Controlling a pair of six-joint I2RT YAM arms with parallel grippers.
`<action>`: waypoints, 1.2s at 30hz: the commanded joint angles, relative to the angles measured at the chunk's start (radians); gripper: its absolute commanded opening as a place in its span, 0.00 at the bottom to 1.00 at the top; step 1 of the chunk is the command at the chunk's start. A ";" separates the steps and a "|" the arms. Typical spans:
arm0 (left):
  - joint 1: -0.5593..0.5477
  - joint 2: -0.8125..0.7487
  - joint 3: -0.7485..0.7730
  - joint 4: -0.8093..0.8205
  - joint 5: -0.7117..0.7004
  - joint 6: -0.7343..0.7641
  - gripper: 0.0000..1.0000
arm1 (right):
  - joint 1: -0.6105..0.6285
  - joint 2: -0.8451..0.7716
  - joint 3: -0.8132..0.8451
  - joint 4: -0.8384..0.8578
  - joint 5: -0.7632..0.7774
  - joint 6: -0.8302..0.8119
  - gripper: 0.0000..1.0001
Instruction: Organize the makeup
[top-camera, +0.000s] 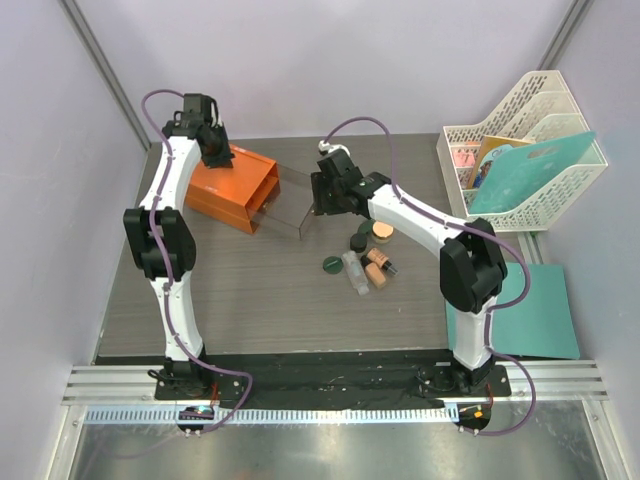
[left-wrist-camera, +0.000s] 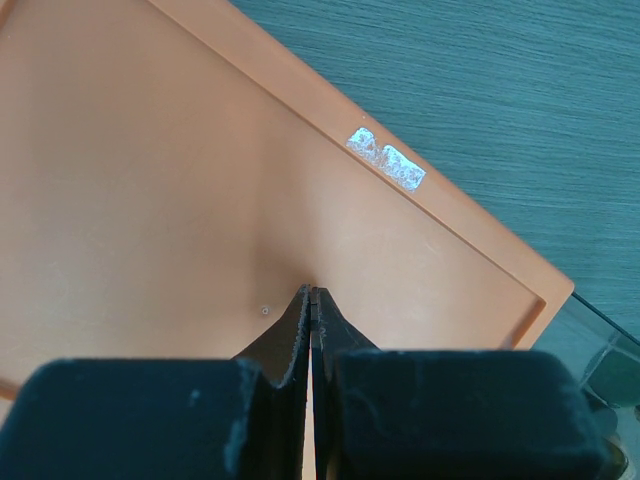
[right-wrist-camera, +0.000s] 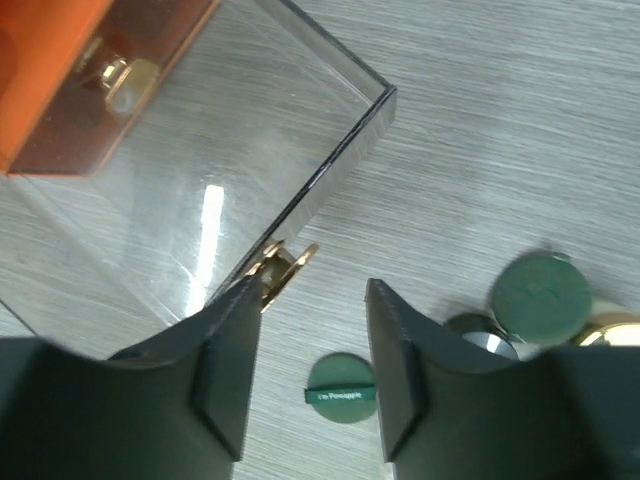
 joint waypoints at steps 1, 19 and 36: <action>0.001 0.145 -0.082 -0.230 -0.092 0.042 0.00 | -0.010 -0.111 -0.030 0.034 0.037 -0.065 0.57; 0.001 0.149 -0.099 -0.238 -0.111 0.041 0.00 | -0.023 -0.321 -0.321 0.054 0.044 -0.096 0.58; 0.001 0.126 -0.169 -0.222 -0.109 0.050 0.00 | -0.028 -0.208 -0.440 -0.003 -0.206 -0.140 0.66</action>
